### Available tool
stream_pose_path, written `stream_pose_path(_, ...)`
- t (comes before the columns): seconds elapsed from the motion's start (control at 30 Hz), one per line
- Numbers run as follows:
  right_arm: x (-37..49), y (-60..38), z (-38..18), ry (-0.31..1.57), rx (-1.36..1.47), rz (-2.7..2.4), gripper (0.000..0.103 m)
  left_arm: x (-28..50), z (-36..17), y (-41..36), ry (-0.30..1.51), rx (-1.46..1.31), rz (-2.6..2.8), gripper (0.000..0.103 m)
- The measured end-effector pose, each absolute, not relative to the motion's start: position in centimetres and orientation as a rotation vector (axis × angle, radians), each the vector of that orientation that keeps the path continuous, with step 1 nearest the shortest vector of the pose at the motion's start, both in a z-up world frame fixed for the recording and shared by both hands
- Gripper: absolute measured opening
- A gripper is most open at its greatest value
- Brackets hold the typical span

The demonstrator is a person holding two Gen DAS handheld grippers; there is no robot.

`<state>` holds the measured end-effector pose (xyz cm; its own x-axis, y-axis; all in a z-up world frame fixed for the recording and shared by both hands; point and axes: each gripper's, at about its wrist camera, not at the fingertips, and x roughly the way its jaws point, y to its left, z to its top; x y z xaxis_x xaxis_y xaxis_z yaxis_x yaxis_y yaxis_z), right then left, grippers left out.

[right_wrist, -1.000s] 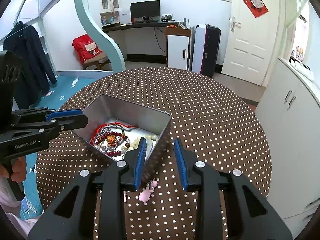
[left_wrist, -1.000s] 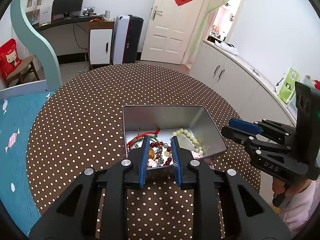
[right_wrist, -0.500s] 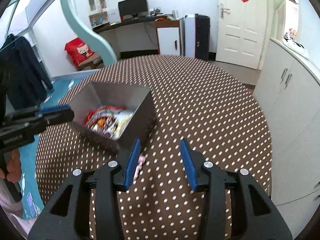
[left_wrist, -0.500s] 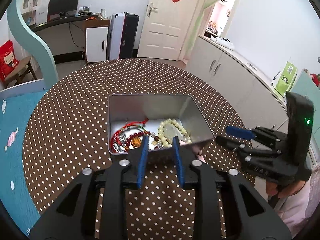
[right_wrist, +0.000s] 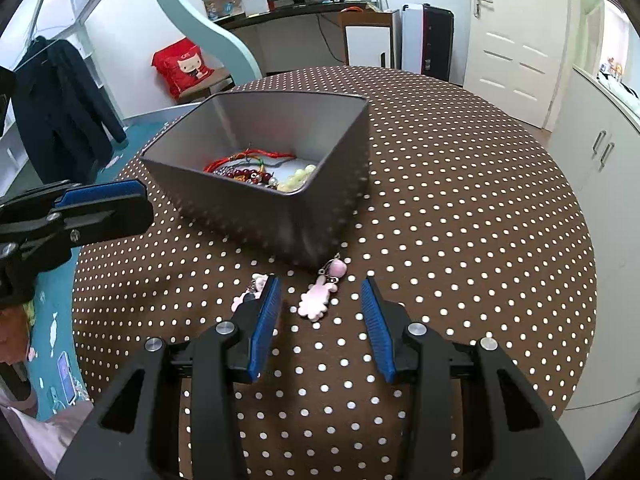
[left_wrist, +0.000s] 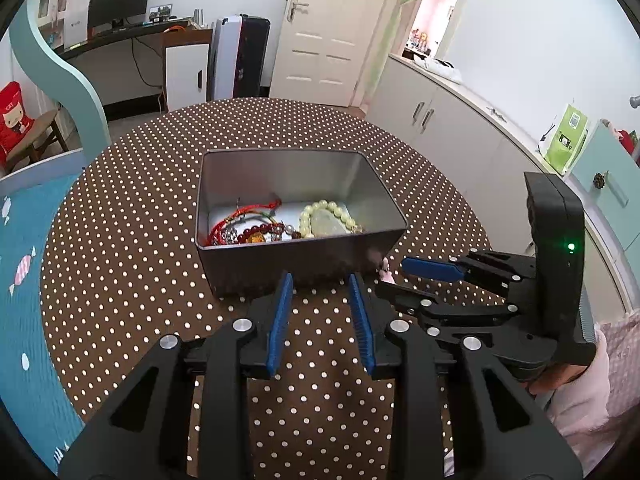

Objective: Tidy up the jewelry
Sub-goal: 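Withdraw both tools toward the last two charms, then grasp a pink charm with the left tool while the right grasps a white charm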

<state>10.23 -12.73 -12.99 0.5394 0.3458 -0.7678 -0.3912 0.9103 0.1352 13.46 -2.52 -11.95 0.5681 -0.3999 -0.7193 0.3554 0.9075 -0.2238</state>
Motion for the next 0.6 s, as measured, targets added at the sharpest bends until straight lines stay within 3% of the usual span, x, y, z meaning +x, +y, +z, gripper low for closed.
stream_pose_path(0.17,10.4,-12.0,-13.5,0.909,-0.098,0.427,0.036,13.3,-12.5,-2.8,0.880,-0.047,-0.445,0.035)
stream_pose_path(0.3,10.3,-12.2,-13.5,0.905,-0.130,0.398,0.017,13.6,-12.8,-3.4,0.895,-0.030,-0.457,0.035)
stream_pose_path(0.37,10.1,-12.9,-13.6,0.908,-0.103,0.406,0.015,13.7,-13.0,-4.2,0.905,-0.019,-0.472,0.035)
stream_pose_path(0.43,9.8,-13.5,-13.6,0.906,-0.094,0.405,0.015,13.8,-13.4,-4.9,0.920,-0.007,-0.480,0.043)
stream_pose_path(0.6,9.0,-14.9,-13.6,0.902,-0.079,0.383,0.015,13.9,-14.6,-7.2,0.956,0.034,-0.518,0.044)
